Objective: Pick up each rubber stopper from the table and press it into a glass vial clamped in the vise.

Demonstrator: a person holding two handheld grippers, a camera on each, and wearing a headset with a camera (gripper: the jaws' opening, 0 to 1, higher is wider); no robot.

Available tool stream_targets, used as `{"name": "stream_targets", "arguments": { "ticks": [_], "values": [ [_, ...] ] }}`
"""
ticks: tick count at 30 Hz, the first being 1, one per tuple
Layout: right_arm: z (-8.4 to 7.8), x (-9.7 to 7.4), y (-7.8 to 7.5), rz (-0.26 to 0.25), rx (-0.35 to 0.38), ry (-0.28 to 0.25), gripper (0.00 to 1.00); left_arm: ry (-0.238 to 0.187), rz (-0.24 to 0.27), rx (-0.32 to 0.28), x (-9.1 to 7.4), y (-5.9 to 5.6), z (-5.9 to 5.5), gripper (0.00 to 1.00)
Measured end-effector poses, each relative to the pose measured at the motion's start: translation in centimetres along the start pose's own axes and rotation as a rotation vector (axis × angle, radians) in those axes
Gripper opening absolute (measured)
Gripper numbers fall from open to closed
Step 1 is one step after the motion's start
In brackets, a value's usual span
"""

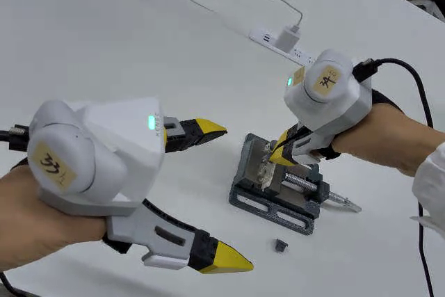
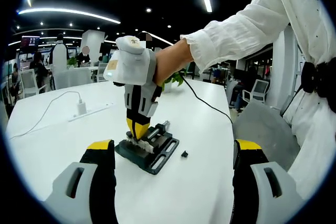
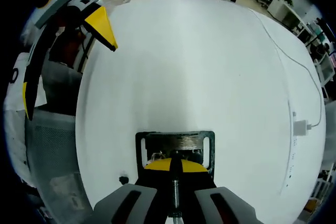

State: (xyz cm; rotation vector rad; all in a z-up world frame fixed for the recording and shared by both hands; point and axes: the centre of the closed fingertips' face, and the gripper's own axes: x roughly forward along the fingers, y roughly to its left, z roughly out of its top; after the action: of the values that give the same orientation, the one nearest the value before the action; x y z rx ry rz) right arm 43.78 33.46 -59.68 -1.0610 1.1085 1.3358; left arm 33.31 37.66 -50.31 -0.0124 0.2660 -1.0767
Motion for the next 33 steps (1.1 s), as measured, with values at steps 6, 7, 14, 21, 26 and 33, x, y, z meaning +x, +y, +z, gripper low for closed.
{"name": "stream_targets", "arguments": {
  "ticks": [6, 7, 14, 21, 26, 33],
  "values": [
    [-0.1, -0.2, 0.2, -0.038, -0.002, -0.057, 0.0, 0.02, -0.005, 0.006, 0.0, -0.3, -0.1, 0.92],
    [-0.2, -0.3, 0.2, -0.039, -0.002, -0.068, 0.0, 0.023, -0.006, 0.009, 0.0, -0.4, -0.1, 0.92],
    [-0.2, -0.4, 0.1, -0.049, 0.03, -0.125, 0.0, 0.038, 0.002, 0.01, -0.2, -0.6, -0.1, 0.92],
    [-0.2, -0.3, 0.0, -0.051, 0.078, -0.178, 0.0, 0.047, 0.014, 0.007, -0.3, -0.8, -0.2, 0.9],
    [-0.1, -0.3, -0.1, -0.056, 0.08, -0.19, 0.0, 0.053, 0.015, 0.008, -0.4, -1.0, -0.1, 0.9],
    [-0.4, -0.7, -0.1, -0.079, 0.072, -0.197, 0.05, 0.058, 0.014, 0.019, -0.6, -1.1, 0.1, 0.9]
  ]
}}
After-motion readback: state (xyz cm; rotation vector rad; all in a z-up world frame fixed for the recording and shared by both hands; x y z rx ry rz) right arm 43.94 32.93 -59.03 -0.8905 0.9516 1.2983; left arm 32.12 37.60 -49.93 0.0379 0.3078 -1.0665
